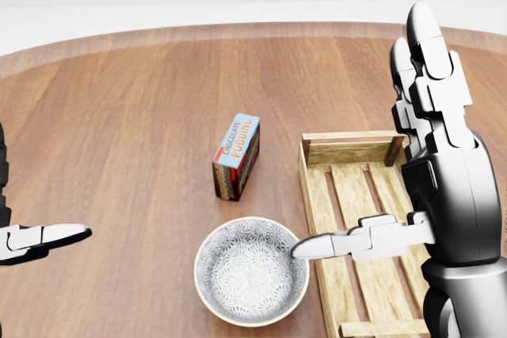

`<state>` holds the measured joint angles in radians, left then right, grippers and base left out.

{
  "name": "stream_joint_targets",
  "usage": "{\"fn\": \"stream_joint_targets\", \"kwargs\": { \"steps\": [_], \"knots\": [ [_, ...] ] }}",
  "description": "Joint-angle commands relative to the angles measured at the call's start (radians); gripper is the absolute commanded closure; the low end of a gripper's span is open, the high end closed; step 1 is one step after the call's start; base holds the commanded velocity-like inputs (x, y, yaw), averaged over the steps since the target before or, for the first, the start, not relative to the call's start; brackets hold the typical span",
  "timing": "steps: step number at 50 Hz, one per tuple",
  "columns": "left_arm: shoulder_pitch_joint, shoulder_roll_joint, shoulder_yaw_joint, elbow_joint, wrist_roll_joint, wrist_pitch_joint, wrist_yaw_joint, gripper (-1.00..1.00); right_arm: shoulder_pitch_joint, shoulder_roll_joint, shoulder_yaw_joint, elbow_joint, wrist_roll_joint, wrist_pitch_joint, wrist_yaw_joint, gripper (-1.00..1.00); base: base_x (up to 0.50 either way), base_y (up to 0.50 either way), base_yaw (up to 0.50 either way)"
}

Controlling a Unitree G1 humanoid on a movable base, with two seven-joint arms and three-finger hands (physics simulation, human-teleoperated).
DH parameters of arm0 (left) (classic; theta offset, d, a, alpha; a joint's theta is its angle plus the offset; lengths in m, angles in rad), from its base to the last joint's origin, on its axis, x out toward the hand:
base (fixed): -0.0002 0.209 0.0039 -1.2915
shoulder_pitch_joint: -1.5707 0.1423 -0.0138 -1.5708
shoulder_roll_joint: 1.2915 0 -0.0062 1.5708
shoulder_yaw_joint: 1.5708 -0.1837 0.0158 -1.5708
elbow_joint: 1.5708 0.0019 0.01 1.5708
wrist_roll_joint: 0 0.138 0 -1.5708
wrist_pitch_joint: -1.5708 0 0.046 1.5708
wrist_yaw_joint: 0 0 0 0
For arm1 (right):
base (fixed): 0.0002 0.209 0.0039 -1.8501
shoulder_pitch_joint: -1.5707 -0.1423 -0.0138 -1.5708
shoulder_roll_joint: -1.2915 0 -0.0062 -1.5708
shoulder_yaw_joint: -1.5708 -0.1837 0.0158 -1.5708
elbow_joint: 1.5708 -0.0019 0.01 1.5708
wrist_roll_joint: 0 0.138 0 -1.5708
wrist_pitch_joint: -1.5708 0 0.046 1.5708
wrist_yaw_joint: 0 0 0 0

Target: Pick up the bowl on the left and put it in the tray.

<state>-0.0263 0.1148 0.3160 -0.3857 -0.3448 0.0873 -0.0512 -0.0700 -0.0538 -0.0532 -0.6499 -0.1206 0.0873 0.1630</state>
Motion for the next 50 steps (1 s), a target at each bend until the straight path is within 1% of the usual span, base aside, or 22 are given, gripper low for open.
{"fn": "stream_joint_targets", "kwargs": {
  "steps": [1,4,9,11,13,14,23,28,30,35,39,47,50],
  "knots": [
    [0.005,-0.001,-0.002,-0.002,0.000,0.000,-0.002,-1.00,0.013,-0.010,-0.007,-0.012,-0.019,0.000,0.021,-1.00,0.11,0.00,0.00],
    [0.004,-0.001,-0.001,-0.001,-0.001,0.000,-0.003,-1.00,0.004,-0.014,0.003,-0.018,-0.042,0.000,0.030,-1.00,0.00,0.00,0.00],
    [0.003,0.000,-0.001,-0.006,-0.001,0.000,0.000,-1.00,-0.048,-0.044,0.032,-0.060,-0.146,0.000,0.081,-1.00,0.00,0.00,0.00],
    [0.004,-0.001,-0.002,-0.008,-0.001,0.000,0.000,-1.00,-0.059,-0.059,0.054,-0.067,-0.202,0.000,0.113,-1.00,0.00,0.00,0.00],
    [0.006,-0.002,-0.001,-0.011,-0.001,0.000,-0.002,-1.00,-0.069,-0.054,0.062,-0.066,-0.240,0.000,0.144,-1.00,0.00,0.00,0.00],
    [0.007,-0.001,0.001,-0.016,-0.003,0.000,-0.002,-1.00,-0.078,-0.066,0.081,-0.065,-0.280,0.000,0.168,-1.00,0.00,0.00,0.00],
    [0.010,-0.004,-0.001,-0.028,0.001,0.000,-0.001,-1.00,-0.083,-0.050,0.150,-0.056,-0.507,0.000,0.334,-1.00,0.00,0.00,0.00],
    [0.010,-0.006,-0.003,-0.022,0.006,0.000,-0.004,-1.00,-0.068,-0.016,0.155,-0.026,-0.577,0.000,0.377,-1.00,0.00,0.00,0.00],
    [0.008,-0.006,-0.004,-0.016,0.006,0.000,-0.004,-1.00,-0.054,-0.015,0.180,-0.016,-0.629,0.000,0.404,-1.00,0.00,0.00,0.00],
    [0.008,-0.008,-0.005,-0.009,0.009,0.000,-0.005,-1.00,-0.046,0.012,0.178,-0.005,-0.670,0.000,0.436,-1.00,0.00,0.00,0.00],
    [0.003,-0.004,-0.004,0.001,0.006,0.000,-0.001,-1.00,-0.030,0.012,0.188,0.017,-0.714,0.000,0.458,-1.00,0.00,0.00,0.00],
    [0.002,-0.003,-0.010,0.009,0.009,0.000,-0.001,-1.00,-0.003,0.028,0.198,0.071,-0.769,0.000,0.472,-1.00,0.00,0.00,0.00],
    [0.004,-0.003,-0.007,-0.001,0.005,0.000,-0.001,-1.00,0.007,0.035,0.197,0.087,-0.767,0.000,0.473,-1.00,0.00,0.00,0.00]
  ]
}}
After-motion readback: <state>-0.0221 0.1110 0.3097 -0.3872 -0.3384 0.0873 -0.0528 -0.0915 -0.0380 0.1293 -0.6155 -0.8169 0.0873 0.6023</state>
